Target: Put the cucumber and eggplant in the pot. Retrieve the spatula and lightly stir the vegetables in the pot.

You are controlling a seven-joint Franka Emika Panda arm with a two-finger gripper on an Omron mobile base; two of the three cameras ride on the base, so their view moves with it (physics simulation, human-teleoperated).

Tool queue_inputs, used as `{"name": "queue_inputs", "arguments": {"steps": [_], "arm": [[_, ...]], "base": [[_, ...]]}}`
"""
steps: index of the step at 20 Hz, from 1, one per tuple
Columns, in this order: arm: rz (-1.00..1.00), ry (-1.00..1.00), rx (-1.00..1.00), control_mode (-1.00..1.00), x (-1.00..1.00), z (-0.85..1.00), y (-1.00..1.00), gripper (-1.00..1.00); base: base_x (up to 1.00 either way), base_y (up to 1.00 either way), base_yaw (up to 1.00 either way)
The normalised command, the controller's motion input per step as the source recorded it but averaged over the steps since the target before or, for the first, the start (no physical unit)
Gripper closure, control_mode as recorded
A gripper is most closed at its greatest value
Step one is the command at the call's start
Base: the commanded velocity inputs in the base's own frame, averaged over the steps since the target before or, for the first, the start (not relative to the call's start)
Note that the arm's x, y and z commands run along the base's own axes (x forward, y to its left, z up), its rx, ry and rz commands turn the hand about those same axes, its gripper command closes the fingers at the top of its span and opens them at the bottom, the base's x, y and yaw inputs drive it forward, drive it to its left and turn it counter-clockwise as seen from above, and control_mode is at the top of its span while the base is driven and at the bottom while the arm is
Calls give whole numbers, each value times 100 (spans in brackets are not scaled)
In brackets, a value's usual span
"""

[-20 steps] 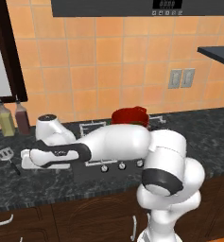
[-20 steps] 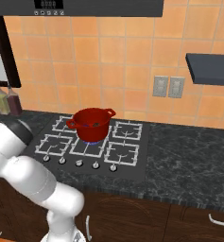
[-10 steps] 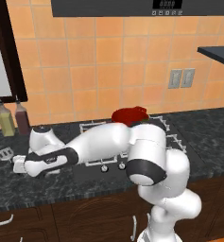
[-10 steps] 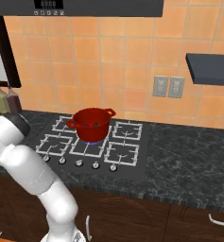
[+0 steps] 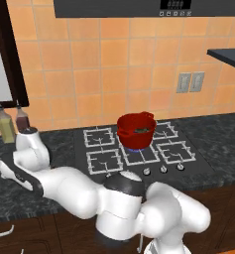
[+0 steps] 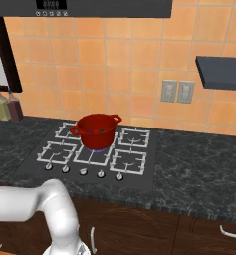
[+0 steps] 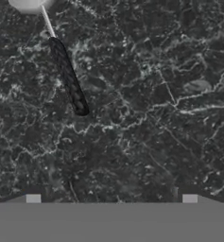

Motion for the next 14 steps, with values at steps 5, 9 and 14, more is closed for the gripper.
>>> {"name": "queue_inputs", "arguments": {"steps": [5, 9, 14], "arm": [[9, 0, -6, -100, 33, -8, 36, -100], [9, 0, -2, -100, 41, -24, 17, -100], [11, 0, -2, -100, 34, -38, 32, -100]], "base": [[0, 0, 0], [0, 0, 0], [0, 0, 0]]}}
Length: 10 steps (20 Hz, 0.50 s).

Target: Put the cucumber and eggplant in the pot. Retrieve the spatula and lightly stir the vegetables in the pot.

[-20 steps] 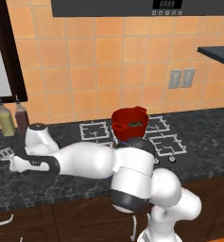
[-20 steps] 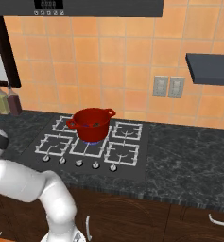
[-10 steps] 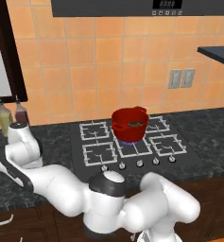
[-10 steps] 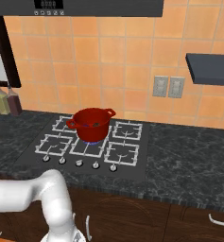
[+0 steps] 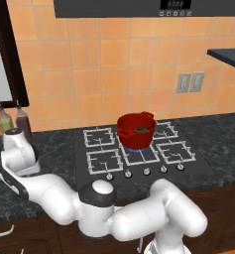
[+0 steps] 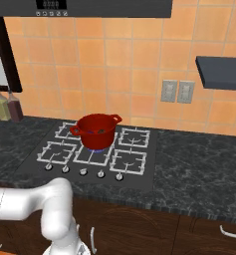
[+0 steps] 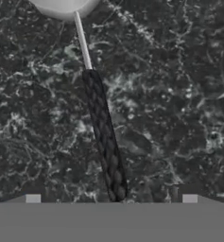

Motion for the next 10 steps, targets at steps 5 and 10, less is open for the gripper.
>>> {"name": "queue_inputs", "arguments": {"steps": [5, 10], "arm": [[12, 0, -1, -100, 29, -36, 32, -100], [5, 0, 0, -100, 6, -37, -2, 100]], "base": [[0, 0, 0], [0, 0, 0]]}}
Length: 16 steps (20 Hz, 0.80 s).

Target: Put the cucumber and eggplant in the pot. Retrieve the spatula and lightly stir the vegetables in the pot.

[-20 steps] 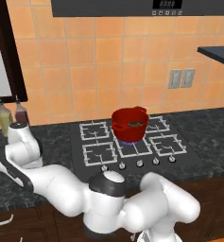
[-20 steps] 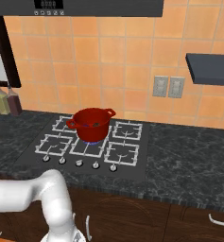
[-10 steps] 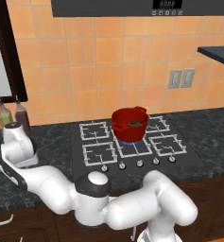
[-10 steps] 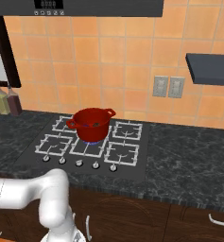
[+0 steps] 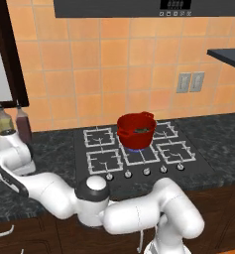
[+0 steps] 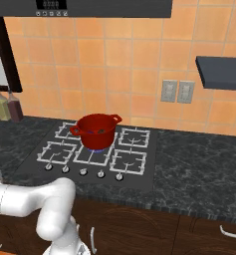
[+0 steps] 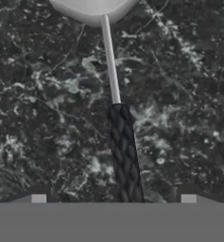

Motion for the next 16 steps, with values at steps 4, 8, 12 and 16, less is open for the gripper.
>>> {"name": "queue_inputs", "arguments": {"steps": [4, 8, 12, 16], "arm": [[0, 0, 0, -100, -10, -44, -45, 100], [-8, 0, 0, -100, -35, -28, -51, 100], [1, -3, 8, -100, -67, 27, -59, 100], [13, -10, 3, -100, -63, 99, -54, 100]], "base": [[0, 0, 0], [0, 0, 0], [0, 0, 0], [0, 0, 0]]}}
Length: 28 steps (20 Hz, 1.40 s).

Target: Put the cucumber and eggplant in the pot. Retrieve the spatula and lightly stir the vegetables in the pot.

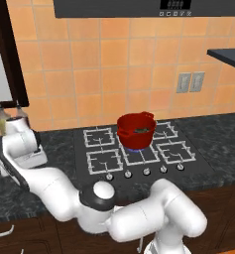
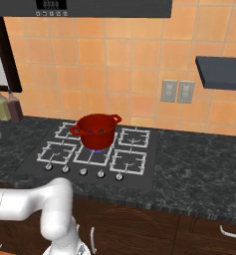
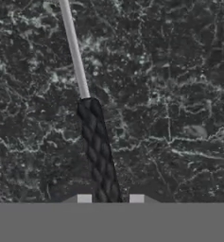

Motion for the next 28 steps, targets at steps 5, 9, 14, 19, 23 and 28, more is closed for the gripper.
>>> {"name": "queue_inputs", "arguments": {"steps": [5, 9, 14, 19, 23, 28], "arm": [[22, -16, 0, -100, -83, 55, -76, 100], [15, -6, 0, -100, -49, 46, -99, 100], [4, 0, 0, -100, -4, 56, -95, 100], [5, 0, 0, -100, 0, 49, -95, 100], [13, 0, -2, -100, 0, 51, -83, 100], [22, 0, -9, -100, 3, 61, -97, 100]], "base": [[0, 0, 0], [0, 0, 0], [0, 0, 0], [0, 0, 0], [0, 0, 0], [0, 0, 0]]}}
